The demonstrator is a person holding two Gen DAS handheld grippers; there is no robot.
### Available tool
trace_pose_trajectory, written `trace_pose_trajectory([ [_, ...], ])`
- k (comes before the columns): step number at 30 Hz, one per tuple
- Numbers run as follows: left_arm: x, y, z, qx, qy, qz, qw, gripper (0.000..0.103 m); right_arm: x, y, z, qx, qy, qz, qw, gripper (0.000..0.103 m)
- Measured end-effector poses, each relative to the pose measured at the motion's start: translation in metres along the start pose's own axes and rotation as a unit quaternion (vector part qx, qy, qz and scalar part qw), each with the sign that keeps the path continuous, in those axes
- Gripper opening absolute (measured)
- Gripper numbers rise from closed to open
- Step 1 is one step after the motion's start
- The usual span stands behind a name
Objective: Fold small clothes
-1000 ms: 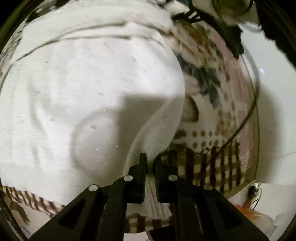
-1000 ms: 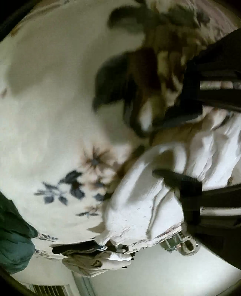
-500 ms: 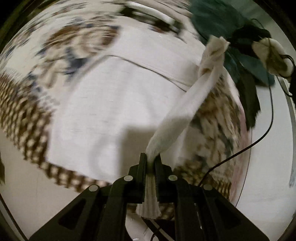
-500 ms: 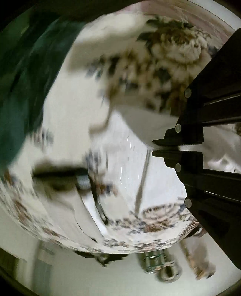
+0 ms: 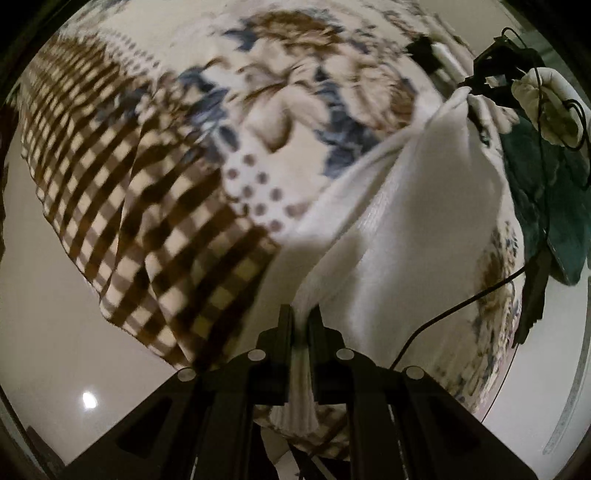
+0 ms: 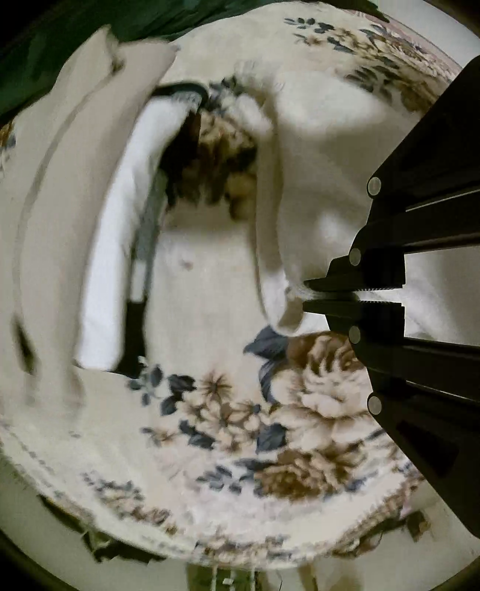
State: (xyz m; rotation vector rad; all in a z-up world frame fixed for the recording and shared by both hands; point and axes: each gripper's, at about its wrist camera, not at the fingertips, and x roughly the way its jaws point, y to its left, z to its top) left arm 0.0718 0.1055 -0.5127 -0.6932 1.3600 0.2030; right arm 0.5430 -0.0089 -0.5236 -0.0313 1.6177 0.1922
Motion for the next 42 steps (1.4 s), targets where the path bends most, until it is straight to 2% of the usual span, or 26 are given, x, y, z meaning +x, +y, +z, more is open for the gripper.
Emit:
trace_pose_trajectory([
  [4, 0.024, 0.016, 0.008, -0.008, 0.033, -0.009, 0.9994, 0.007, 0.031, 0.007, 0.004, 0.013, 0.015, -0.016, 1.0, 0.004],
  [7, 0.026, 0.029, 0.014, -0.03, 0.053, -0.023, 0.9979, 0.01, 0.044, -0.004, 0.004, 0.039, 0.044, 0.018, 0.998, 0.008],
  [8, 0.024, 0.033, 0.016, -0.032, 0.057, -0.028, 0.9975, 0.01, 0.041, -0.01, 0.001, 0.045, 0.048, 0.045, 0.997, 0.017],
  [9, 0.019, 0.038, 0.019, -0.033, 0.064, -0.031, 0.9969, 0.013, 0.038, -0.015, -0.002, 0.049, 0.049, 0.068, 0.995, 0.035],
  [11, 0.008, 0.043, 0.025, -0.031, 0.065, -0.041, 0.9966, 0.02, 0.022, -0.033, -0.017, 0.066, 0.043, 0.121, 0.989, 0.055],
  [14, -0.005, 0.044, 0.044, -0.024, 0.059, -0.054, 0.9965, 0.051, -0.016, -0.071, -0.054, 0.08, 0.01, 0.146, 0.986, 0.056],
  [15, -0.008, 0.04, 0.054, -0.02, 0.052, -0.064, 0.9964, 0.055, -0.024, -0.081, -0.063, 0.083, 0.001, 0.143, 0.986, 0.056],
  [18, -0.008, 0.007, 0.099, 0.014, 0.037, -0.084, 0.9956, 0.055, -0.049, -0.129, -0.097, 0.105, -0.033, 0.119, 0.987, 0.057],
  [21, 0.002, -0.046, 0.152, 0.064, 0.004, -0.108, 0.9921, 0.055, -0.057, -0.183, -0.12, 0.142, -0.057, 0.104, 0.983, 0.057],
  [24, 0.03, -0.105, 0.206, 0.107, -0.008, -0.122, 0.9867, 0.055, -0.042, -0.226, -0.13, 0.188, -0.063, 0.129, 0.972, 0.057],
  [28, 0.084, -0.175, 0.263, 0.133, 0.016, -0.141, 0.9809, 0.055, -0.013, -0.26, -0.126, 0.226, -0.08, 0.164, 0.957, 0.057],
  [31, 0.125, -0.212, 0.288, 0.144, 0.042, -0.132, 0.9799, 0.053, 0.012, -0.276, -0.12, 0.255, -0.085, 0.207, 0.941, 0.057],
  [32, 0.132, -0.22, 0.292, 0.152, 0.039, -0.128, 0.9793, 0.042, 0.02, -0.281, -0.117, 0.265, -0.084, 0.221, 0.935, 0.057],
  [33, 0.137, -0.227, 0.293, 0.166, 0.034, -0.123, 0.9778, 0.014, 0.026, -0.283, -0.114, 0.272, -0.083, 0.23, 0.931, 0.057],
  [34, 0.141, -0.235, 0.294, 0.184, 0.032, -0.112, 0.9761, 0.011, 0.033, -0.288, -0.111, 0.28, -0.083, 0.244, 0.925, 0.057],
  [35, 0.142, -0.239, 0.295, 0.195, 0.024, -0.101, 0.9753, 0.01, 0.038, -0.291, -0.108, 0.282, -0.084, 0.251, 0.922, 0.055],
  [36, 0.14, -0.241, 0.296, 0.202, 0.014, -0.097, 0.9744, 0.009, 0.04, -0.291, -0.105, 0.278, -0.088, 0.253, 0.923, 0.035],
  [38, 0.139, -0.242, 0.299, 0.208, 0.007, -0.084, 0.9745, 0.009, 0.039, -0.287, -0.099, 0.249, -0.093, 0.235, 0.935, 0.01],
  [41, 0.157, -0.234, 0.313, 0.194, 0.014, -0.071, 0.9782, 0.009, 0.043, -0.29, -0.09, 0.239, -0.097, 0.18, 0.949, 0.008],
  [42, 0.162, -0.231, 0.318, 0.187, 0.017, -0.073, 0.9795, 0.009, 0.049, -0.293, -0.089, 0.247, -0.091, 0.169, 0.95, 0.008],
])
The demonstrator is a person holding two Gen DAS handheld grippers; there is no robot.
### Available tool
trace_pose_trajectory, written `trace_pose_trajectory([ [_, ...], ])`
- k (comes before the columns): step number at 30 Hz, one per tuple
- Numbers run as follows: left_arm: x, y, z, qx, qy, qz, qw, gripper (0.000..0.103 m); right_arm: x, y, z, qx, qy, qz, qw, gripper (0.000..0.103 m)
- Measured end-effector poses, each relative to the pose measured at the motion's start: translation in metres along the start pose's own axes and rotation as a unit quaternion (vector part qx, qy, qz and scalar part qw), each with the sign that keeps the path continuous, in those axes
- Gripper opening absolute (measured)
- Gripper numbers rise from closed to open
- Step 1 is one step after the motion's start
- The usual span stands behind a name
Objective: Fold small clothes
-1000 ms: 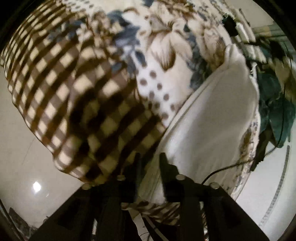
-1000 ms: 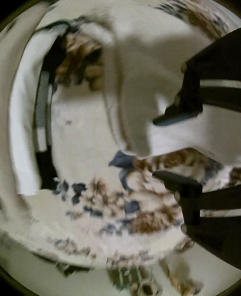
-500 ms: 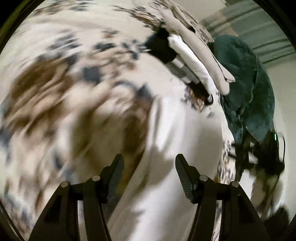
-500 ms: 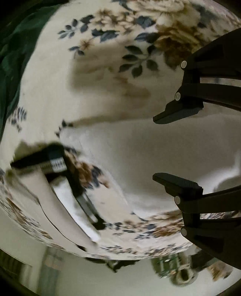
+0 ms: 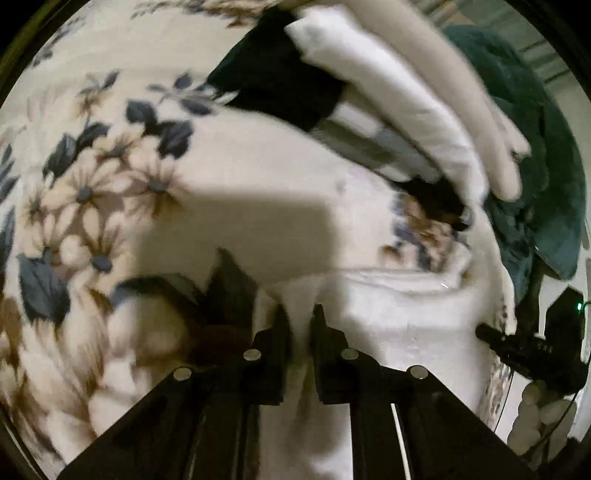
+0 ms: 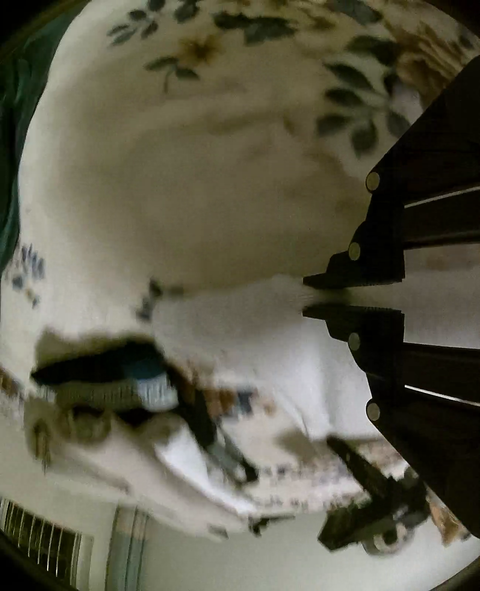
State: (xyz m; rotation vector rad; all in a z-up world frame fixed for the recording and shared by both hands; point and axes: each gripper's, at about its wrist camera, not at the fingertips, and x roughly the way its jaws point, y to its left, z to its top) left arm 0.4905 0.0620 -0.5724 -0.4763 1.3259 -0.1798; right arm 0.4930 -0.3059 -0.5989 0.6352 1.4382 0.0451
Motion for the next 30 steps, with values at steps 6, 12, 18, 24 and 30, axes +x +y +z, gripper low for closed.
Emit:
trace_pose_trajectory([
  [6, -0.013, -0.001, 0.01, -0.015, 0.015, -0.036, 0.9991, 0.01, 0.014, 0.004, 0.0, 0.008, 0.037, 0.006, 0.999, 0.01],
  [12, -0.069, 0.021, -0.029, -0.02, 0.035, -0.106, 0.9936, 0.062, -0.023, -0.001, -0.038, 0.013, 0.075, 0.083, 0.994, 0.054],
  [18, -0.122, 0.064, -0.134, -0.059, 0.087, -0.105, 0.989, 0.062, -0.056, -0.027, -0.131, 0.04, 0.122, 0.085, 0.988, 0.057],
  [24, -0.132, 0.095, -0.251, -0.079, 0.174, -0.078, 0.9785, 0.062, -0.065, -0.066, -0.26, 0.065, 0.202, 0.052, 0.976, 0.057],
  [30, -0.101, 0.1, -0.322, -0.08, 0.232, -0.073, 0.9667, 0.062, -0.035, -0.096, -0.369, 0.09, 0.248, 0.03, 0.964, 0.058],
])
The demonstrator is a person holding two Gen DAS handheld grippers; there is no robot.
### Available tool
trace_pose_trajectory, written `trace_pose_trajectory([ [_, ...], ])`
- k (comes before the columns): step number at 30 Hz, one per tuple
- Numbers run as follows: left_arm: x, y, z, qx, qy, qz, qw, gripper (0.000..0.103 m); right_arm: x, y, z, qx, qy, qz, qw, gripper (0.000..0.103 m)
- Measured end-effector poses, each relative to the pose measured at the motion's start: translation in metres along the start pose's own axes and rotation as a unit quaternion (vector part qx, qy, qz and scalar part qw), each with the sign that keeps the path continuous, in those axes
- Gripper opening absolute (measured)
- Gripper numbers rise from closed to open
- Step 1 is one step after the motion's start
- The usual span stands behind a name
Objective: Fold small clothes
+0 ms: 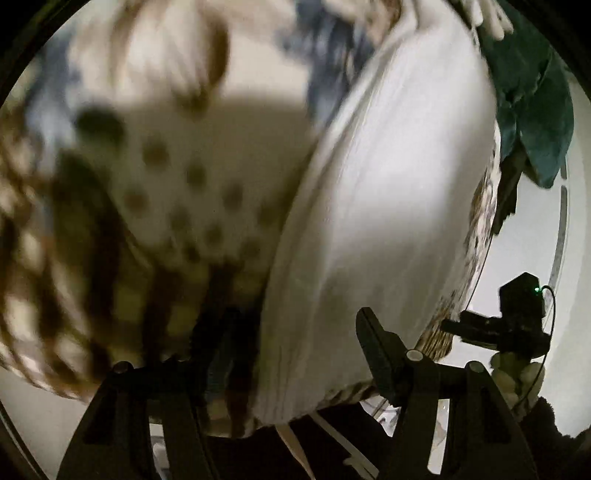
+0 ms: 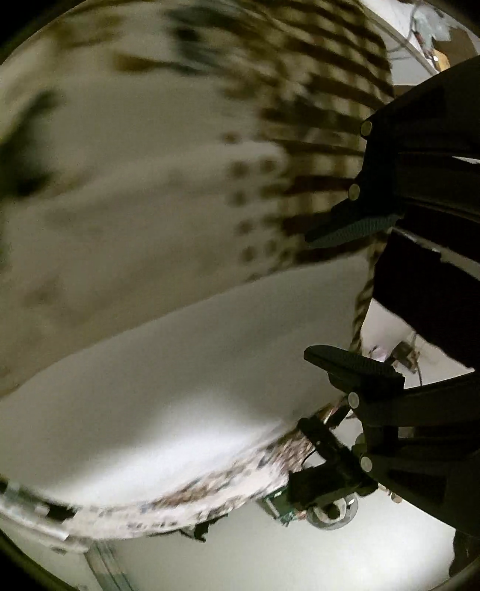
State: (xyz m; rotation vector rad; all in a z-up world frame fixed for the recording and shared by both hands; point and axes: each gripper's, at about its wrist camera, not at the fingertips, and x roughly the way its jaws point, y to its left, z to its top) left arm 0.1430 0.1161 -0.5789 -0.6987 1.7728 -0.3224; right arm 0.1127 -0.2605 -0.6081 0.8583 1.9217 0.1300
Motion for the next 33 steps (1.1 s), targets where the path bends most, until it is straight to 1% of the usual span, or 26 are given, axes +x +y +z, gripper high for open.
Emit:
trace_pose_trajectory([
  [1, 0.007, -0.002, -0.002, 0.002, 0.0, -0.005, 1.0, 0.062, 0.017, -0.007, -0.008, 0.001, 0.01, 0.001, 1.0, 0.058],
  [3, 0.015, -0.007, -0.004, 0.011, -0.001, -0.014, 0.9998, 0.062, 0.037, -0.013, -0.015, 0.005, 0.014, 0.005, 1.0, 0.058],
  [6, 0.021, -0.019, -0.003, 0.033, -0.011, 0.0, 0.9994, 0.062, 0.068, -0.022, -0.021, 0.013, 0.02, 0.025, 0.999, 0.06],
  [7, 0.022, -0.024, -0.004, 0.044, -0.01, 0.011, 0.9989, 0.062, 0.074, -0.022, -0.02, 0.017, 0.018, 0.03, 0.999, 0.06],
  [10, 0.024, -0.037, -0.009, 0.077, -0.022, 0.022, 0.9965, 0.057, 0.084, -0.023, -0.022, 0.025, 0.007, 0.048, 0.999, 0.064],
  [11, 0.025, -0.038, -0.012, 0.083, -0.022, 0.024, 0.996, 0.034, 0.085, -0.021, -0.025, 0.027, 0.0, 0.05, 0.998, 0.065],
  [12, 0.027, -0.039, -0.013, 0.085, -0.021, 0.026, 0.9958, 0.016, 0.086, -0.019, -0.028, 0.028, -0.01, 0.048, 0.998, 0.062],
  [13, 0.026, -0.039, -0.014, 0.081, -0.023, 0.021, 0.9962, 0.016, 0.087, -0.015, -0.032, 0.026, -0.019, 0.05, 0.998, 0.056],
  [14, 0.024, -0.039, -0.015, 0.078, -0.031, 0.019, 0.9963, 0.013, 0.085, -0.01, -0.036, 0.019, -0.032, 0.054, 0.998, 0.019],
  [15, 0.017, -0.041, -0.016, 0.074, -0.042, 0.016, 0.9963, 0.012, 0.082, -0.004, -0.041, 0.013, -0.039, 0.051, 0.998, 0.009],
  [16, 0.013, -0.036, -0.017, 0.072, -0.049, 0.012, 0.9961, 0.012, 0.082, 0.001, -0.044, 0.011, -0.045, 0.053, 0.998, 0.009],
  [18, 0.006, -0.027, -0.019, 0.062, -0.053, 0.002, 0.9966, 0.012, 0.076, 0.009, -0.053, 0.004, -0.065, 0.024, 0.998, 0.008],
  [19, 0.007, -0.021, -0.018, 0.052, -0.047, -0.008, 0.9975, 0.012, 0.074, 0.008, -0.056, 0.006, -0.072, 0.016, 0.997, 0.008],
  [21, 0.015, -0.015, -0.015, 0.04, -0.029, -0.025, 0.9985, 0.013, 0.08, 0.009, -0.052, 0.011, -0.06, 0.033, 0.998, 0.009],
  [22, 0.015, -0.011, -0.014, 0.036, -0.023, -0.031, 0.9986, 0.017, 0.081, 0.008, -0.049, 0.01, -0.053, 0.035, 0.998, 0.01],
  [23, 0.017, -0.009, -0.011, 0.029, -0.017, -0.04, 0.9987, 0.021, 0.084, 0.008, -0.046, 0.011, -0.046, 0.034, 0.998, 0.015],
  [24, 0.021, -0.008, -0.008, 0.022, -0.009, -0.043, 0.9988, 0.028, 0.085, 0.008, -0.042, 0.017, -0.041, 0.037, 0.998, 0.026],
  [25, 0.019, -0.003, -0.008, 0.019, -0.002, -0.046, 0.9988, 0.028, 0.089, 0.007, -0.04, 0.023, -0.034, 0.044, 0.998, 0.033],
  [26, 0.022, -0.002, -0.006, 0.017, -0.001, -0.049, 0.9986, 0.028, 0.094, 0.006, -0.036, 0.028, -0.03, 0.059, 0.997, 0.043],
  [28, 0.023, -0.003, -0.006, 0.014, -0.004, -0.051, 0.9986, 0.028, 0.099, 0.005, -0.034, 0.034, -0.03, 0.065, 0.997, 0.044],
  [29, 0.021, -0.003, -0.008, 0.014, -0.012, -0.05, 0.9986, 0.026, 0.1, 0.007, -0.035, 0.038, -0.032, 0.066, 0.997, 0.044],
  [30, 0.018, -0.003, -0.01, 0.017, -0.017, -0.049, 0.9985, 0.025, 0.1, 0.009, -0.037, 0.04, -0.037, 0.068, 0.996, 0.04],
  [31, 0.014, -0.006, -0.013, 0.024, -0.024, -0.044, 0.9985, 0.018, 0.1, 0.013, -0.039, 0.039, -0.044, 0.066, 0.996, 0.031],
  [32, 0.013, -0.01, -0.015, 0.029, -0.027, -0.04, 0.9984, 0.014, 0.098, 0.02, -0.043, 0.03, -0.049, 0.065, 0.996, 0.01],
  [33, 0.009, -0.014, -0.017, 0.032, -0.033, -0.034, 0.9984, 0.012, 0.093, 0.021, -0.046, 0.024, -0.052, 0.061, 0.996, 0.01],
])
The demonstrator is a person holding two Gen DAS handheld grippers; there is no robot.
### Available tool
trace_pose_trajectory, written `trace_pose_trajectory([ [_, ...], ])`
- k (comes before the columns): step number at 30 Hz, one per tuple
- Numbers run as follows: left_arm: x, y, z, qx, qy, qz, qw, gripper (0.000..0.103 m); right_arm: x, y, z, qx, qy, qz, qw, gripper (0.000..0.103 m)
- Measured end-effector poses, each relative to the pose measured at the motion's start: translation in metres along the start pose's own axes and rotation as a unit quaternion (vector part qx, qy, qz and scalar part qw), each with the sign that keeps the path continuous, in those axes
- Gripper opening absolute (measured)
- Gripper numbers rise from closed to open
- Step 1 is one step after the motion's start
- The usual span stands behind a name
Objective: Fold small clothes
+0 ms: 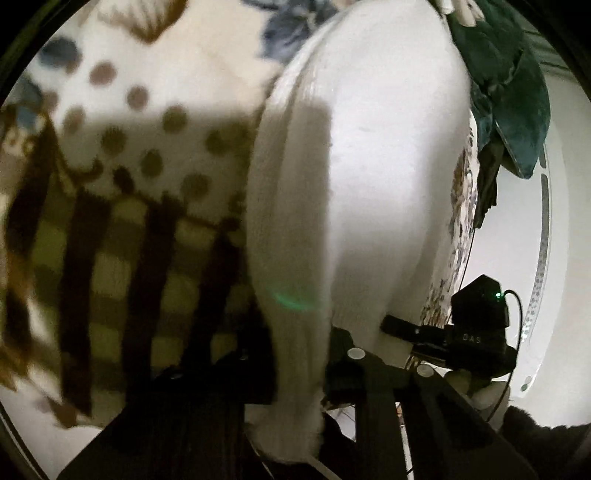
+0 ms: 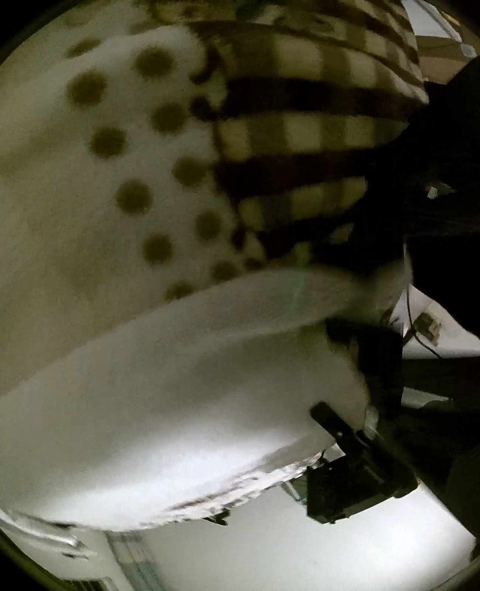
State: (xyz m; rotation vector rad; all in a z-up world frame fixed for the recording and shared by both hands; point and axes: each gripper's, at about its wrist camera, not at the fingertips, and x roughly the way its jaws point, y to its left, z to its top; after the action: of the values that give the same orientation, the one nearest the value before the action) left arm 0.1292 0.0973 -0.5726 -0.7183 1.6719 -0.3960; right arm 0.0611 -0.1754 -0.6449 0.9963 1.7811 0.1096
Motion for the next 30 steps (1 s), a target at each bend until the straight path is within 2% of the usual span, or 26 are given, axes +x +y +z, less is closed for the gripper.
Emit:
trace_pose_trajectory([
  [4, -0.026, -0.022, -0.004, 0.008, -0.027, -0.001, 0.9996, 0.011, -0.01, 0.035, -0.012, -0.029, -0.013, 0.004, 0.999, 0.01],
  [8, -0.059, -0.047, 0.004, 0.004, -0.051, -0.03, 0.9982, 0.011, -0.044, 0.081, -0.021, -0.068, -0.034, 0.024, 0.997, 0.01],
  [13, -0.094, -0.089, 0.05, 0.013, -0.099, -0.084, 0.9914, 0.011, -0.097, 0.13, -0.005, -0.105, -0.087, 0.057, 0.989, 0.009],
  [17, -0.107, -0.119, 0.109, 0.033, -0.137, -0.114, 0.9835, 0.011, -0.133, 0.162, 0.044, -0.135, -0.137, 0.081, 0.978, 0.009],
  [19, -0.108, -0.13, 0.137, 0.043, -0.152, -0.112, 0.9811, 0.011, -0.157, 0.163, 0.078, -0.144, -0.161, 0.088, 0.973, 0.009],
  [23, -0.098, -0.143, 0.201, 0.043, -0.162, -0.117, 0.9789, 0.011, -0.181, 0.187, 0.149, -0.145, -0.197, 0.101, 0.964, 0.009],
  [27, -0.085, -0.148, 0.264, 0.024, -0.159, -0.124, 0.9792, 0.012, -0.196, 0.206, 0.215, -0.138, -0.213, 0.098, 0.962, 0.009],
  [30, -0.071, -0.142, 0.308, -0.017, -0.148, -0.14, 0.9789, 0.015, -0.189, 0.225, 0.265, -0.126, -0.21, 0.09, 0.965, 0.01],
])
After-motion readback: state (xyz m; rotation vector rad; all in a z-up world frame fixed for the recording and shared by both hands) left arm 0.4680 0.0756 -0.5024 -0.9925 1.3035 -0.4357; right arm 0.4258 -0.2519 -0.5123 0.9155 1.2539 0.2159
